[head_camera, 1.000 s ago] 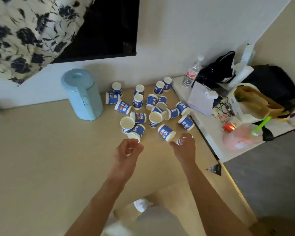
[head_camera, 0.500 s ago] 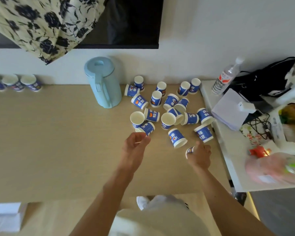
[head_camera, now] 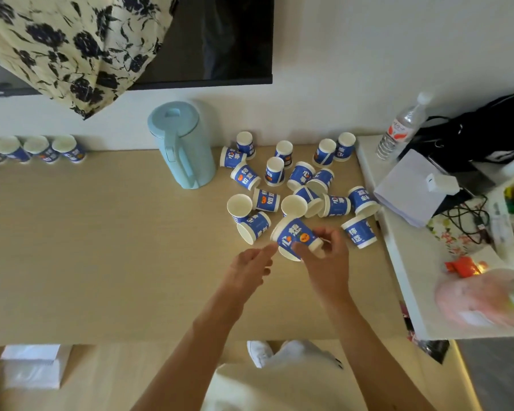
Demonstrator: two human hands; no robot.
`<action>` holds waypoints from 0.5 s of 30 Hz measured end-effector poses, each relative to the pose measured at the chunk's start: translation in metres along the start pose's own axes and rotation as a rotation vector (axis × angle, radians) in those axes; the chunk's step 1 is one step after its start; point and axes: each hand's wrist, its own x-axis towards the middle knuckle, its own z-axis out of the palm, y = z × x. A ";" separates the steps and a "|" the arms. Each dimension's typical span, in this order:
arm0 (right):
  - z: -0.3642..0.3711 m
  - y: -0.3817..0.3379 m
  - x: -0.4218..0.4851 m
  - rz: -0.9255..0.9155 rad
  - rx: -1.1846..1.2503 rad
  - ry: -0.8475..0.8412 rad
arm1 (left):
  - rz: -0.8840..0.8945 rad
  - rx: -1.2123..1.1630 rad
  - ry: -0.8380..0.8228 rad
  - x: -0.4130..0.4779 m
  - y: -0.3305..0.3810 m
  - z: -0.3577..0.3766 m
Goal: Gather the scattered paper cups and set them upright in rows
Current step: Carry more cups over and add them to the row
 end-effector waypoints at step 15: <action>-0.005 0.034 0.070 -0.458 -0.720 -0.499 | 0.095 -0.234 0.275 0.018 -0.022 -0.015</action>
